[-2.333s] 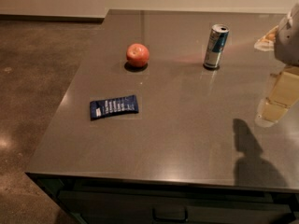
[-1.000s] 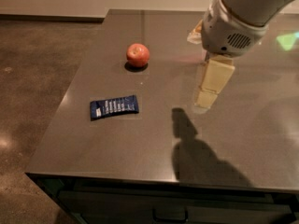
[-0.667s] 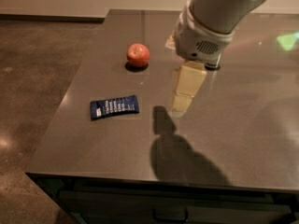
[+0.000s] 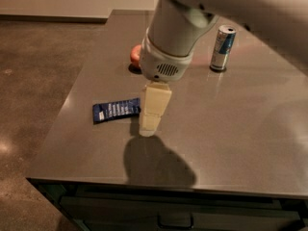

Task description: Pick rxbar blueberry

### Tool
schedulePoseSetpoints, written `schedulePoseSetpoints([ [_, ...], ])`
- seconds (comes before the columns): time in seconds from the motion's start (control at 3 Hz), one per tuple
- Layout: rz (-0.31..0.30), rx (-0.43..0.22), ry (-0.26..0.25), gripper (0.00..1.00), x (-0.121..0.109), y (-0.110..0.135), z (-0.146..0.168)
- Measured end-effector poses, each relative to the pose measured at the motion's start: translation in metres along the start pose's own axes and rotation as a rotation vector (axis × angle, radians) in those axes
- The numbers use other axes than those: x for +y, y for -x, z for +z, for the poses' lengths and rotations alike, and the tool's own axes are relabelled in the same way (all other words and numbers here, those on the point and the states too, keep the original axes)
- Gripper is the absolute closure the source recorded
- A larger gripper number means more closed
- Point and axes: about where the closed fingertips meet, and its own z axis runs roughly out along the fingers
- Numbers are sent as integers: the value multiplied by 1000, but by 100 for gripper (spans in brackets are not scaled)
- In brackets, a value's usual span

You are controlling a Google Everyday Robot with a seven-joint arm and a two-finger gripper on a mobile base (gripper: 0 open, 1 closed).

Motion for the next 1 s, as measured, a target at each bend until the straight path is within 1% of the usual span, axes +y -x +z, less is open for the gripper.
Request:
schedulePoseSetpoints([
  [0.33, -14, -11, 21, 0, 3, 23, 26],
  [0.67, 0, 1, 38, 0, -11, 35, 45],
  [1.0, 16, 32, 44, 0, -40, 36, 62],
])
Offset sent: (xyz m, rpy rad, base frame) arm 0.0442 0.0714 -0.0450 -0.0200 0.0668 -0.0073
